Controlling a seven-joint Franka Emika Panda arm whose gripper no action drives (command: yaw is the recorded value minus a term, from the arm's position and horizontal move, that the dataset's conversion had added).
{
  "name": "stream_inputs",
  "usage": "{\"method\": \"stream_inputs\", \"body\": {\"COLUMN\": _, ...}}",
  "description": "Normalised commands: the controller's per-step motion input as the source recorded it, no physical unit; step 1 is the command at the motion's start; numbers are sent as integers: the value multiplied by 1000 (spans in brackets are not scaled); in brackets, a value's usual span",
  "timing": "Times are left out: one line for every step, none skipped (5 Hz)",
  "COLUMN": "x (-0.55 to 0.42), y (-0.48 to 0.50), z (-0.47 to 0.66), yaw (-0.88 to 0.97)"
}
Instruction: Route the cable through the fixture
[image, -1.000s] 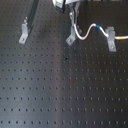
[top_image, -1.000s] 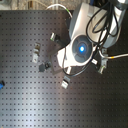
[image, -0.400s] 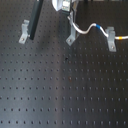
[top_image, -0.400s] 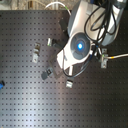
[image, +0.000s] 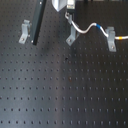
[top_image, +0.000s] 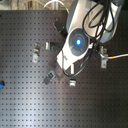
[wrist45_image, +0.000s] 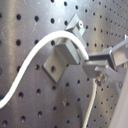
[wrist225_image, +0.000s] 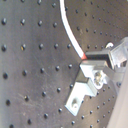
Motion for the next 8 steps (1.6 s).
{"method": "stream_inputs", "body": {"x": 58, "y": -63, "z": 36, "yaw": 0}}
{"method": "stream_inputs", "body": {"x": -156, "y": -143, "z": 141, "yaw": -203}}
{"method": "stream_inputs", "body": {"x": -199, "y": -194, "z": 25, "yaw": -291}}
{"method": "stream_inputs", "body": {"x": -64, "y": -72, "z": 2, "yaw": -109}}
{"method": "stream_inputs", "body": {"x": 102, "y": 98, "z": -45, "yaw": 163}}
{"method": "stream_inputs", "body": {"x": 109, "y": 118, "z": -3, "yaw": 251}}
{"method": "stream_inputs", "body": {"x": 63, "y": -61, "z": 0, "yaw": 46}}
{"method": "stream_inputs", "body": {"x": 20, "y": -20, "z": 0, "yaw": 71}}
